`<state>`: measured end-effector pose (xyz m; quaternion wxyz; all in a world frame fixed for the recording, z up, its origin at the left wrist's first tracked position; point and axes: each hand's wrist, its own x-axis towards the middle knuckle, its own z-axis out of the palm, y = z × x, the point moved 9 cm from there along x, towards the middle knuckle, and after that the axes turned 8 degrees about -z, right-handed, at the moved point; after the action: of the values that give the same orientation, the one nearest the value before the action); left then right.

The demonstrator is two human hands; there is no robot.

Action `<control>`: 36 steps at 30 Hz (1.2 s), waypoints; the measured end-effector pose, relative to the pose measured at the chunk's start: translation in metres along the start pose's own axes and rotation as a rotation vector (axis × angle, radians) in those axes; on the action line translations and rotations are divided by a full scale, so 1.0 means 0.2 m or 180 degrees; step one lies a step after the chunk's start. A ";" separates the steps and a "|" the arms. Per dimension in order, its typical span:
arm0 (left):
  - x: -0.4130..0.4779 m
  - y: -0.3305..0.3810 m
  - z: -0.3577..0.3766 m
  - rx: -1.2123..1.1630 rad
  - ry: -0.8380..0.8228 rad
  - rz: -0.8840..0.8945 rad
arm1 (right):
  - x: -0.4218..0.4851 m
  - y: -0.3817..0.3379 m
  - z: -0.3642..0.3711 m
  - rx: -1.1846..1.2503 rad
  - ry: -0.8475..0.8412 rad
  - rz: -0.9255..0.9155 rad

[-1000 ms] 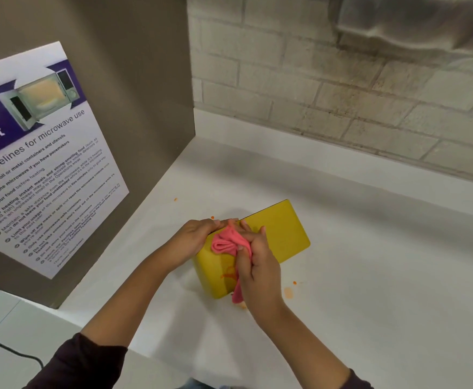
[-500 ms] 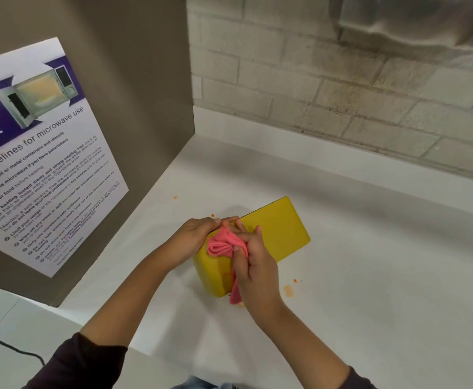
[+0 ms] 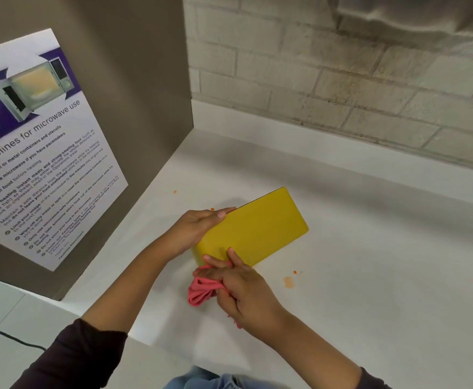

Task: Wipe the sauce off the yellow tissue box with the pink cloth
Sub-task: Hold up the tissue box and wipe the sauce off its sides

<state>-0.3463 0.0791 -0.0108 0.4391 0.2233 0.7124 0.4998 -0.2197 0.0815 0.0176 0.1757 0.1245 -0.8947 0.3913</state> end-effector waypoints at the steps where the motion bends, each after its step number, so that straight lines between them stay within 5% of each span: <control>1: 0.00 0.00 0.00 -0.0010 -0.0006 0.0009 | -0.01 0.00 0.00 -0.0008 -0.0056 -0.0028; 9: 0.00 0.00 -0.03 -0.0141 0.0158 0.0026 | -0.14 0.01 -0.04 -0.0228 -0.0197 -0.0197; 11: 0.00 0.00 -0.03 -0.0167 0.0196 0.0020 | -0.19 0.08 -0.12 0.0145 0.0104 0.0315; 15: 0.00 0.00 -0.03 -0.0217 0.0232 0.0020 | -0.38 0.32 -0.40 0.1391 0.2014 0.1833; 17: -0.01 -0.01 -0.04 -0.0224 0.0253 0.0017 | -0.46 0.45 -0.41 0.2608 0.2992 0.2169; 19: -0.01 0.00 -0.03 -0.0213 0.0244 0.0010 | -0.45 0.51 -0.41 0.3205 0.3290 0.2224; 27: -0.02 0.01 -0.02 -0.0147 0.0278 -0.0023 | -0.32 0.54 -0.55 0.1861 0.3480 0.2017; 31: -0.02 0.00 -0.02 -0.0143 0.0283 -0.0066 | -0.32 0.63 -0.63 0.2180 0.3824 0.2124; 36: -0.02 0.00 -0.03 -0.0145 0.0299 -0.0071 | -0.30 0.63 -0.63 0.1891 0.3643 0.2066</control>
<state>-0.3490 0.0741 -0.0087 0.4156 0.1816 0.7232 0.5208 -0.1832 0.2652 -0.0103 0.4505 -0.3294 -0.5102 0.6544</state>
